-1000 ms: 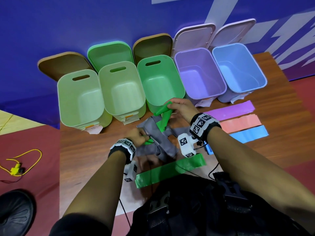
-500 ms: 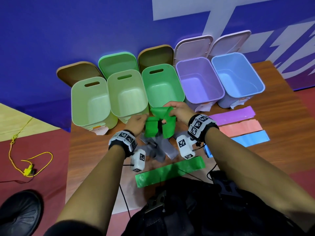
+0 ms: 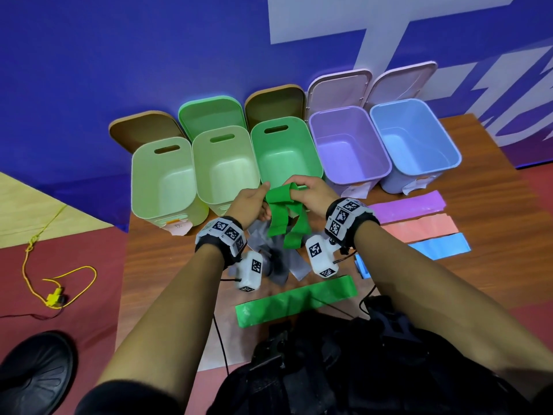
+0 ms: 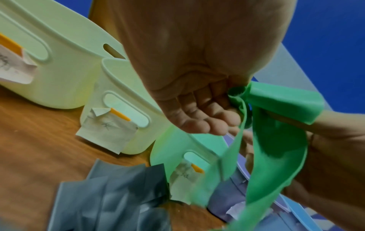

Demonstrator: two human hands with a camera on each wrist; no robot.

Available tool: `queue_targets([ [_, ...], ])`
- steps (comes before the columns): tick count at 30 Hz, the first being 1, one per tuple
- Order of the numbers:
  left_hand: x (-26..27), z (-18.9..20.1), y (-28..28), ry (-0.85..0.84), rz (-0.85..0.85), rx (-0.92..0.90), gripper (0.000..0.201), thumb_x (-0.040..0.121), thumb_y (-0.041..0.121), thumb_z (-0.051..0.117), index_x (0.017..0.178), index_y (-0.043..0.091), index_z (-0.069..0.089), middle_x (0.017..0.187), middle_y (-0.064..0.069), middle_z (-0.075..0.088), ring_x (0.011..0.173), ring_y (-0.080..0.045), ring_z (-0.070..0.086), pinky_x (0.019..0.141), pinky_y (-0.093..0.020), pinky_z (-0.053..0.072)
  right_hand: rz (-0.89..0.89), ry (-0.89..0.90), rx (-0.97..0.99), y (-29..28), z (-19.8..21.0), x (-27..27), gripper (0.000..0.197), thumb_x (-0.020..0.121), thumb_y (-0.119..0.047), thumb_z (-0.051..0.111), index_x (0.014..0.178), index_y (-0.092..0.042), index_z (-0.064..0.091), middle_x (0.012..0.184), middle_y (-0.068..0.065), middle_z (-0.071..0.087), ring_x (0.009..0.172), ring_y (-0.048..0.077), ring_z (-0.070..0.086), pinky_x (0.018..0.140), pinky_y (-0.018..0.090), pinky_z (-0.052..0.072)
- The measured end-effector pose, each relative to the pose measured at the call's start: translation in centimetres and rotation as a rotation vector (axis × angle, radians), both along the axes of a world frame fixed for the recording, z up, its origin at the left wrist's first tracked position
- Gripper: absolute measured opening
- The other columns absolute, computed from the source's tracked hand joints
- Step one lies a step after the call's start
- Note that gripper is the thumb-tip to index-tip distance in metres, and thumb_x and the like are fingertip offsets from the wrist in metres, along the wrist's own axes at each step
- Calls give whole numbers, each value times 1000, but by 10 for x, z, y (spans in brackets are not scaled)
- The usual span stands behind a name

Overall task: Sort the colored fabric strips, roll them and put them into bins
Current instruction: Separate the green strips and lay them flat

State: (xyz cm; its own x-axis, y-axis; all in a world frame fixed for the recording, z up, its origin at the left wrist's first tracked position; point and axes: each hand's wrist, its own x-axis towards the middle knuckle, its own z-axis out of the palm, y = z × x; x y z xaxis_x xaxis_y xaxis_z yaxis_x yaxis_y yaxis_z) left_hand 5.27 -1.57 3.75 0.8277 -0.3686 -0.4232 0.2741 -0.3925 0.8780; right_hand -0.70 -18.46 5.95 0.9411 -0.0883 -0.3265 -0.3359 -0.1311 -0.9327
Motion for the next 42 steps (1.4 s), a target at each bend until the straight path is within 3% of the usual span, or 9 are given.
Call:
queue_targets([
  [7,-6,7,2,110,31,-44,54,96,61,43,91,14,70,83,-6,72,76,-21,68,82,-35,55,-44,-27,22,-2,3,-1,10,87,-12,71,80,-19,73,74,2,68,68,12,63,65,21,50],
  [11,-17,3,9,161,-71,-108,12,96,21,61,105,17,68,108,-9,73,88,-16,70,85,-34,57,-132,-52,45,-4,1,0,14,88,-11,72,78,-20,70,70,1,63,61,11,58,58,19,47],
  [15,-18,-11,15,99,-145,-35,33,92,-9,57,123,3,59,103,-8,72,71,-11,70,60,-22,57,-172,-29,-66,-11,-7,1,10,87,-20,72,79,-25,69,72,2,65,69,19,59,66,31,49],
  [21,-13,-13,21,-53,-66,-38,21,91,-8,58,93,13,62,86,-4,70,64,-11,65,60,-21,57,-179,3,-54,-18,-8,-8,12,83,-17,68,75,-25,67,74,4,60,72,20,56,70,31,43],
  [26,-9,1,17,-78,-144,-48,21,88,-8,59,93,11,67,80,-6,70,67,-15,64,68,-25,56,-87,-12,45,-15,-2,-13,20,85,-4,65,87,-23,72,76,3,70,66,17,64,65,28,49],
  [30,-8,7,10,-66,-198,24,23,85,-4,65,98,16,64,77,-5,68,57,-19,61,57,-27,57,21,-48,27,-10,1,-12,33,82,-5,64,100,-31,75,98,24,72,87,35,69,87,41,55],
  [32,-6,6,7,-55,-193,45,30,82,-4,68,100,17,55,77,-8,66,54,-24,60,57,-31,58,27,-43,5,-9,2,-11,27,84,-8,68,93,-32,78,97,22,73,86,28,68,92,44,54],
  [37,-3,3,6,-100,-146,120,37,71,8,77,93,20,48,69,-2,64,66,-22,61,68,-38,53,-8,-14,-4,-8,0,-10,29,88,-5,66,78,-30,78,77,-5,74,74,9,64,79,29,51],
  [42,0,0,8,-170,-152,146,25,71,12,78,82,26,61,58,4,59,57,-16,55,69,-32,49,1,3,1,-10,-2,-9,21,86,-9,68,86,-30,71,74,14,67,67,26,58,65,33,46],
])
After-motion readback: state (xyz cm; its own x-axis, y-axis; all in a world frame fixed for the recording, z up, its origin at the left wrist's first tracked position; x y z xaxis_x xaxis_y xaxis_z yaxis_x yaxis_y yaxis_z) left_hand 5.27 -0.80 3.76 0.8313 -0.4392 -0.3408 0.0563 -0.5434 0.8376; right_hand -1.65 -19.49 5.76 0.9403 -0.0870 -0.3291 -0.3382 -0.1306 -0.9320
